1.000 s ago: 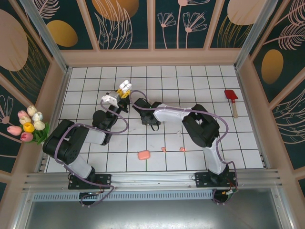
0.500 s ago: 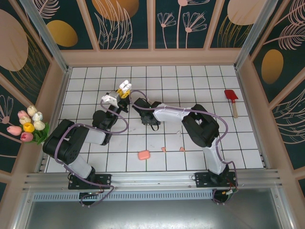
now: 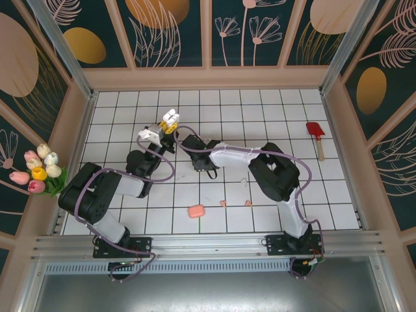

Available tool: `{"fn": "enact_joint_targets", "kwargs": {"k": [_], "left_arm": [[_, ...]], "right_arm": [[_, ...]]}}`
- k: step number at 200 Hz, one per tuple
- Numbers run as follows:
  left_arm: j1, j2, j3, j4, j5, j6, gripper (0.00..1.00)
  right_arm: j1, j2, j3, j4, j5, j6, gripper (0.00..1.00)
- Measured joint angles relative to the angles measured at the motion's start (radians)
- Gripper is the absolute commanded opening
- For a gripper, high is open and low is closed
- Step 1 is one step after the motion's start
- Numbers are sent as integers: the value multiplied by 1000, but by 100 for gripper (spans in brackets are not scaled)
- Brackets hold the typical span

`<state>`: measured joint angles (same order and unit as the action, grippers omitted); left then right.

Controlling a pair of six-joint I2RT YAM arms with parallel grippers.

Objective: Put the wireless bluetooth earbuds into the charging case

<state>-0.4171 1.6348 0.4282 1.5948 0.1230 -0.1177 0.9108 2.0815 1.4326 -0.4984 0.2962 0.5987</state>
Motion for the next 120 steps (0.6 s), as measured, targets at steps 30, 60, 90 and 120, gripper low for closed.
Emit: {"fn": "enact_joint_targets", "kwargs": {"k": [30, 60, 90, 120], "left_arm": [[0, 0, 0, 0, 0, 0, 0], [0, 0, 0, 0, 0, 0, 0], [0, 0, 0, 0, 0, 0, 0], [0, 0, 0, 0, 0, 0, 0]], "right_arm": [[-3, -37, -63, 45, -5, -84, 26], [-11, -64, -105, 61, -16, -132, 28], [-17, -65, -109, 69, -29, -148, 31], [-24, -66, -109, 69, -43, -147, 33]]}}
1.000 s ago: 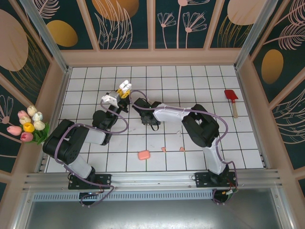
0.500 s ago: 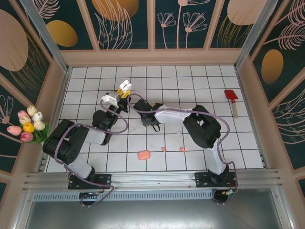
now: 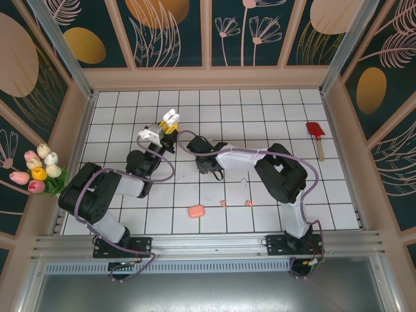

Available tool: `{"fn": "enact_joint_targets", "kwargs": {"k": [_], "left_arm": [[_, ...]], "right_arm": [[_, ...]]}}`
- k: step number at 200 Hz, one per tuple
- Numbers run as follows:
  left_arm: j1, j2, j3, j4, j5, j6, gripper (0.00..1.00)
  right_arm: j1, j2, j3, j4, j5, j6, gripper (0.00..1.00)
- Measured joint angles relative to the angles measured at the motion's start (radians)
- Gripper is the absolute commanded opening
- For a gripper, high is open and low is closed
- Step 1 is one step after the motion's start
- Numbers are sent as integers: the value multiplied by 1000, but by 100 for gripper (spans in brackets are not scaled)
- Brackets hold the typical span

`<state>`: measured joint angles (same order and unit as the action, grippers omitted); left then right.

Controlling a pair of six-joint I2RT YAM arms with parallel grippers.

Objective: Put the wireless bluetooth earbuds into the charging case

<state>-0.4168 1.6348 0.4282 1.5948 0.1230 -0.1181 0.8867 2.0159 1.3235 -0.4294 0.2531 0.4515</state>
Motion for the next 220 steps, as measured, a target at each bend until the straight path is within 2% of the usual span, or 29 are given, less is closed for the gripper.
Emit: {"fn": "enact_joint_targets", "kwargs": {"k": [88, 220], "left_arm": [[0, 0, 0, 0, 0, 0, 0], [0, 0, 0, 0, 0, 0, 0]], "right_arm": [[-21, -24, -32, 27, -58, -11, 38], [-28, -44, -60, 44, -119, -131, 39]]}}
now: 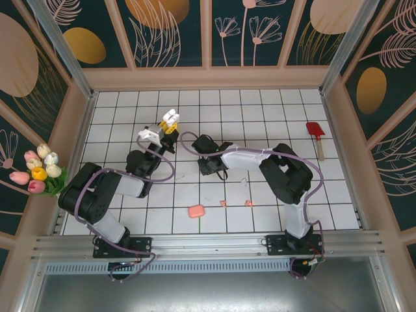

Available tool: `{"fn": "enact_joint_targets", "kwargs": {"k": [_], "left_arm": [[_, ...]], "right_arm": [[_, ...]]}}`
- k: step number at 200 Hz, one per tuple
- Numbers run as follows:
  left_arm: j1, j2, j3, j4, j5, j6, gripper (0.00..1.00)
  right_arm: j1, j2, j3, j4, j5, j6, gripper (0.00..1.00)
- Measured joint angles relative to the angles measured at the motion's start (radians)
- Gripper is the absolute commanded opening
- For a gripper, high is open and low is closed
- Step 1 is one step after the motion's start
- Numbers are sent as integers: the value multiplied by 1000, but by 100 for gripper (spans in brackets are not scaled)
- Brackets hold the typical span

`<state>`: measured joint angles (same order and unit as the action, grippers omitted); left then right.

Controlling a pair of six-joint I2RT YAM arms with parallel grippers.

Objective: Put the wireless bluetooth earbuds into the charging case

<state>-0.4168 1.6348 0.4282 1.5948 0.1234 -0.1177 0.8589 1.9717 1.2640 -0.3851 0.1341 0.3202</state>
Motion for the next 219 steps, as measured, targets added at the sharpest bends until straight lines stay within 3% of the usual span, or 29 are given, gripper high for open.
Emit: {"fn": "enact_joint_targets", "kwargs": {"k": [136, 219], "left_arm": [[0, 0, 0, 0, 0, 0, 0], [0, 0, 0, 0, 4, 0, 0]], "right_arm": [[-9, -2, 0, -1, -31, -26, 22], [-26, -24, -20, -5, -59, -1, 21]]}}
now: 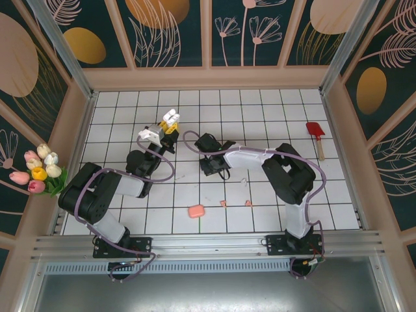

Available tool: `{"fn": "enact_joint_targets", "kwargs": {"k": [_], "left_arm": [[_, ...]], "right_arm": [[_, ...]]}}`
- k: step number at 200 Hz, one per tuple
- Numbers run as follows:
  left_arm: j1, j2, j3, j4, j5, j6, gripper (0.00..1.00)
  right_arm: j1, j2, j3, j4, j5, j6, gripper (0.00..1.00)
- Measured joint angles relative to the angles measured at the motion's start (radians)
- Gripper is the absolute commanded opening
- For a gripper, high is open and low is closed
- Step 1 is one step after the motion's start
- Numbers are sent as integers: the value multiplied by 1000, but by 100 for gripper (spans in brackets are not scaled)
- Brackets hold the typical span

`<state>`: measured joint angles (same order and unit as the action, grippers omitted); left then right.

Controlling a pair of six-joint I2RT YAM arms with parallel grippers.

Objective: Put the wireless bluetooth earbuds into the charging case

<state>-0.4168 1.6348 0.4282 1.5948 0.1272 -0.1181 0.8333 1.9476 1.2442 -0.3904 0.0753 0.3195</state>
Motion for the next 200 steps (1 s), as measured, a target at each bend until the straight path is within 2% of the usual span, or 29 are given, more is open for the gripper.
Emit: {"fn": "enact_joint_targets", "kwargs": {"k": [56, 103, 163, 184, 200], "left_arm": [[0, 0, 0, 0, 0, 0, 0], [0, 0, 0, 0, 4, 0, 0], [0, 0, 0, 0, 6, -3, 0], [0, 0, 0, 0, 7, -8, 0], [0, 0, 0, 0, 8, -8, 0]], "right_arm": [[-34, -13, -12, 0, -37, 114, 21], [-67, -84, -114, 57, -70, 350, 21], [-55, -124, -162, 74, -66, 594, 21], [-45, -124, -163, 77, -66, 656, 25], [-40, -124, -163, 79, -66, 688, 34]]}}
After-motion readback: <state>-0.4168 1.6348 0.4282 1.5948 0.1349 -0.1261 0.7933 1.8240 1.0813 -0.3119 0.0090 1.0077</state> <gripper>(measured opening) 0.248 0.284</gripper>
